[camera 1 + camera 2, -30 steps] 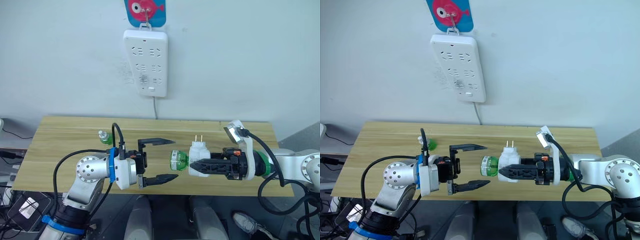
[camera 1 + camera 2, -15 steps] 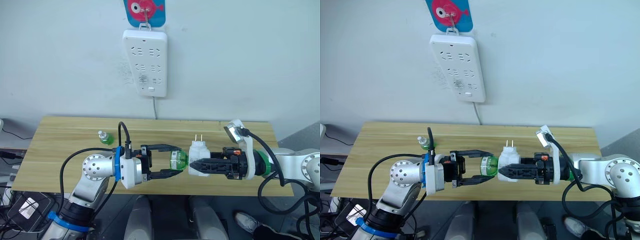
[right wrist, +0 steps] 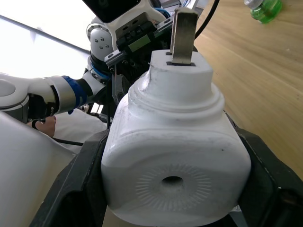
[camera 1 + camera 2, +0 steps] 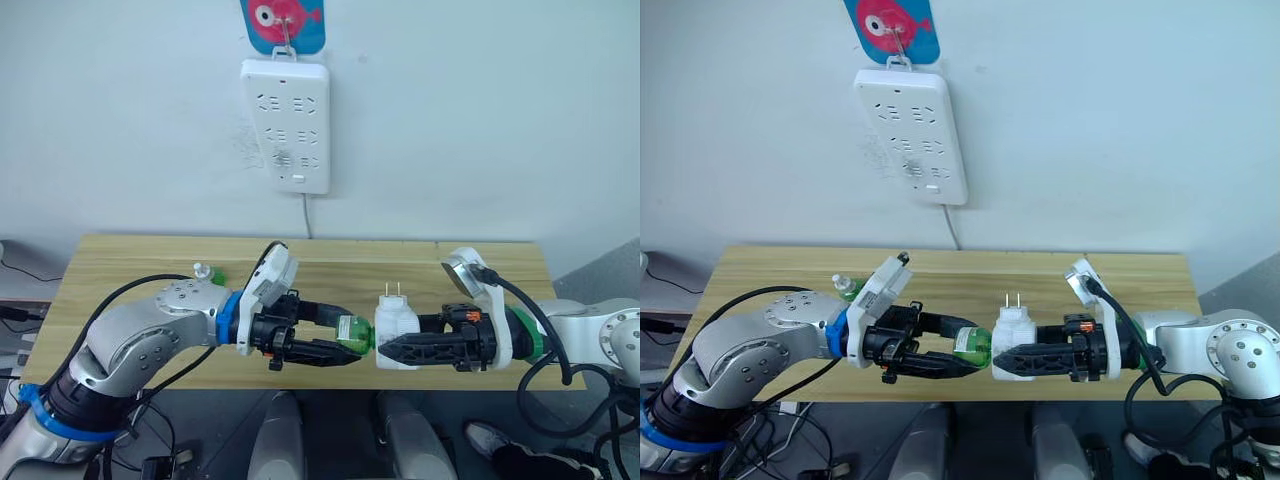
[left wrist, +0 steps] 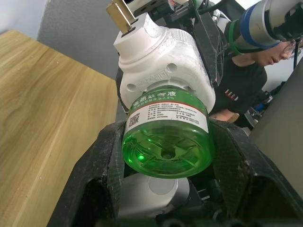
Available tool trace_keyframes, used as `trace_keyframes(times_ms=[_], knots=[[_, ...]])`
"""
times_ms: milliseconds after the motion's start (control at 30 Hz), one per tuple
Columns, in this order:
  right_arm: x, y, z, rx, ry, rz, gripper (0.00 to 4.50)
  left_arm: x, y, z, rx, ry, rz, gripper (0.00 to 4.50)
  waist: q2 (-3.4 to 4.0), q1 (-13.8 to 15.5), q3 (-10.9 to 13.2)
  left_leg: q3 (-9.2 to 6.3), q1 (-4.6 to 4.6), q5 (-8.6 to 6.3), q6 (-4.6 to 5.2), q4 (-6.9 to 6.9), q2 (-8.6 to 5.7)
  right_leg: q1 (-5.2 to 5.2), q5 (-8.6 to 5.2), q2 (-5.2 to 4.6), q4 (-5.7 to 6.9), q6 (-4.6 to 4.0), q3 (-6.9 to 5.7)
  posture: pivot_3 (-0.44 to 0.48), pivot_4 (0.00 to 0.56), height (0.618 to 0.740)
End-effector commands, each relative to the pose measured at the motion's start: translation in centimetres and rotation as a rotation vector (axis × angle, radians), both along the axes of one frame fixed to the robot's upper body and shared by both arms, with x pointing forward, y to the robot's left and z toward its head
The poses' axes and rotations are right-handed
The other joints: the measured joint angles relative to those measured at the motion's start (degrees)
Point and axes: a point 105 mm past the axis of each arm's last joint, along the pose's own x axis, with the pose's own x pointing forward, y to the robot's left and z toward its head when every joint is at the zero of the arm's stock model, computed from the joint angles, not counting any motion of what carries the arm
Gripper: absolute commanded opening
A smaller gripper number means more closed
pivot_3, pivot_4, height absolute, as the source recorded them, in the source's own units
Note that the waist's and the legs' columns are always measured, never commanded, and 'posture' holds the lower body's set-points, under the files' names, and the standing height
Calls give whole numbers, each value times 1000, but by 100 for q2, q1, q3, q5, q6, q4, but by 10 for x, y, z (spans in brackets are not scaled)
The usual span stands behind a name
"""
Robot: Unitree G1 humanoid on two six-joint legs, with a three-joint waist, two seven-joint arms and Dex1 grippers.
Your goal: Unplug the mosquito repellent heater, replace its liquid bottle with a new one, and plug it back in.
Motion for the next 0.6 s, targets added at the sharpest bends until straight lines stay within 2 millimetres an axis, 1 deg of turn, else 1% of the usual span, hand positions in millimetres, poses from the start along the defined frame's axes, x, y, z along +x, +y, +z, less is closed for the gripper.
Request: trace_keyframes(times_ms=[33,133,167,200,233,333,367,433,500,600], knots=[[-6,-1,7,17,-19,29,3061,7,3,-1,28,-82,58,3068,0,-3,0,1,0,0,0,0,0,0,0,0,0,0,1,28,293,740],[-2,-4,9,26,-9,1,3061,6,7,-13,55,-345,54,3931,1,0,0,4,0,0,0,0,-1,0,0,-1,-3,-1,3,28,293,740],[-1,-5,9,28,-7,-5,3061,5,8,-16,54,-413,47,4281,1,-2,0,5,0,0,-1,-1,-1,-1,1,-2,-5,-1,4,28,293,740],[-1,-6,10,28,-7,-9,3061,7,10,-17,46,-464,64,4500,1,2,0,7,0,0,-1,-3,0,-1,1,-2,-6,-2,6,28,293,740],[-1,-6,10,28,-7,-13,3061,9,12,-21,40,-555,78,4500,1,12,0,7,0,0,-1,-3,0,-1,1,-2,-5,-2,5,28,293,740],[0,-7,10,24,-11,-16,3061,15,16,-26,12,-727,136,4500,1,33,0,8,-1,0,-1,0,-1,-1,1,-3,-9,-2,7,26,298,740],[0,-7,9,21,-12,-14,3061,14,15,-24,-25,-806,132,4500,1,39,0,10,-1,0,-1,1,-1,0,1,-4,-10,-2,9,24,299,740],[-2,-5,8,13,-18,-5,3061,10,9,-13,-123,-985,134,4500,1,62,0,12,-2,0,-1,3,-1,0,1,-4,-14,-2,11,22,303,740],[-3,-4,8,14,-19,0,3061,6,5,-13,-160,-1054,115,4500,1,102,0,13,-5,0,-1,6,-1,0,2,-4,-19,-1,11,22,304,740],[-5,-1,9,22,-20,10,3061,4,-2,-10,-218,-1080,100,4500,1,120,0,11,-6,0,0,4,-1,0,2,-4,-21,-1,10,22,305,740]])
